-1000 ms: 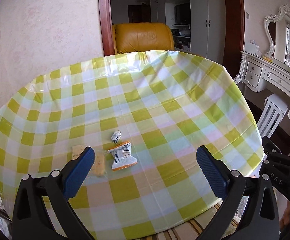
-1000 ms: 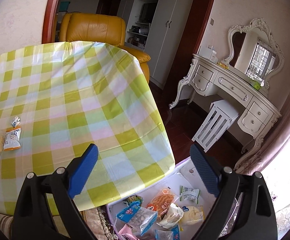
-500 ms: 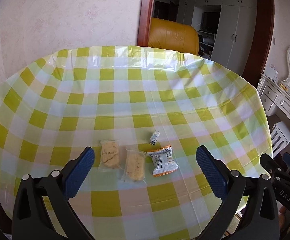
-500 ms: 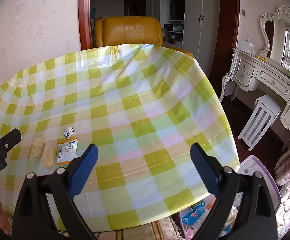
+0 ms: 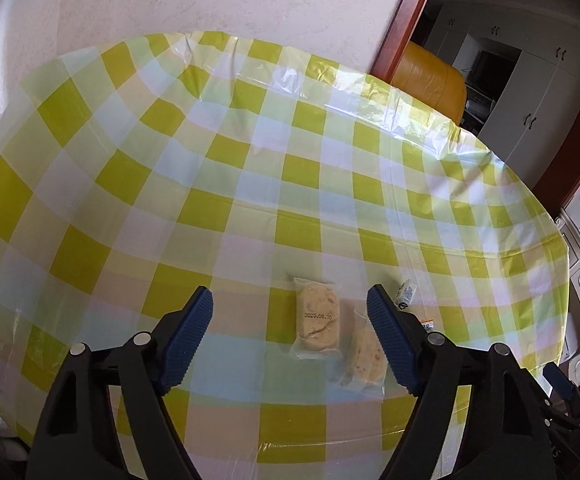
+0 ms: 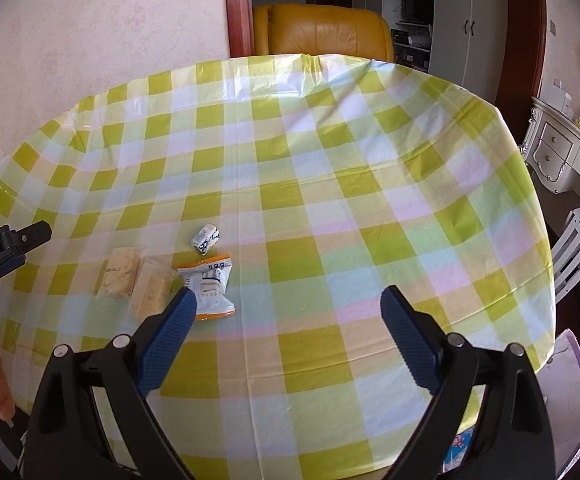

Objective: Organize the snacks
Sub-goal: 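Move both open tools back over the clear bread packets on the table, then grasp a clear bread packet with the left tool while the right tool grasps the white-orange packet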

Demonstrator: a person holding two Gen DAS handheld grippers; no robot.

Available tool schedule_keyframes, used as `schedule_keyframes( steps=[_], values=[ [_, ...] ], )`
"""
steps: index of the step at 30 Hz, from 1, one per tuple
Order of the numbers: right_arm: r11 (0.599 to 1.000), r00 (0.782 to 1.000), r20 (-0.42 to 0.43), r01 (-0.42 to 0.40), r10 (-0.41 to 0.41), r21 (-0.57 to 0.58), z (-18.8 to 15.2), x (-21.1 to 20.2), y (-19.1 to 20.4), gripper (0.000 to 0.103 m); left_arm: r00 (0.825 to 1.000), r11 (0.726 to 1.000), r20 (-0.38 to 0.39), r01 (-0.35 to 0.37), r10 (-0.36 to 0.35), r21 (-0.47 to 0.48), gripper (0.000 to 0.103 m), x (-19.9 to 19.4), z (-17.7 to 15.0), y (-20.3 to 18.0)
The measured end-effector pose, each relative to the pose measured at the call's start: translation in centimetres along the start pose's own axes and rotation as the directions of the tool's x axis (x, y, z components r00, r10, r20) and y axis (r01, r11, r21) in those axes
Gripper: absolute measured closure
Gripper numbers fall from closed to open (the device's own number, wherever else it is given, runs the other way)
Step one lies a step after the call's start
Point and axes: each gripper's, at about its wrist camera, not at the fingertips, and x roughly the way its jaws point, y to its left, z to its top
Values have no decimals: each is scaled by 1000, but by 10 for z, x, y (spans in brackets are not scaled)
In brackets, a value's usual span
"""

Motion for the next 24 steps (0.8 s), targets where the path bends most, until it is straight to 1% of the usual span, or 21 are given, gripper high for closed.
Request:
schedule_keyframes(
  steps=[1,4,6,9,14,22,24],
  values=[
    [1000,1000,-10,-10,10,-12,0,5,6,10,1000,1000,-12,-2,2,-3,33,6,-2,3],
    [998,999,-31,-35,33,-47,0,19,21,10,999,1000,-52,5,-6,-10,38,22,-9,9],
    [997,998,-56,-46,43,-68,0,30,30,10,997,1000,-81,16,-15,12,39,31,-14,6],
    [994,996,-82,-53,45,-95,-1,46,40,10,993,998,-118,33,-26,57,40,45,-20,-6],
    [991,992,-116,-70,57,-116,1,67,50,10,985,995,-173,30,-13,98,40,69,-23,-20],
    [989,987,-152,-73,53,-129,1,92,57,10,977,988,-212,7,26,154,40,94,-24,-31],
    [989,986,-157,-72,52,-126,1,96,56,13,975,986,-217,-3,39,166,40,98,-26,-32]
  ],
)
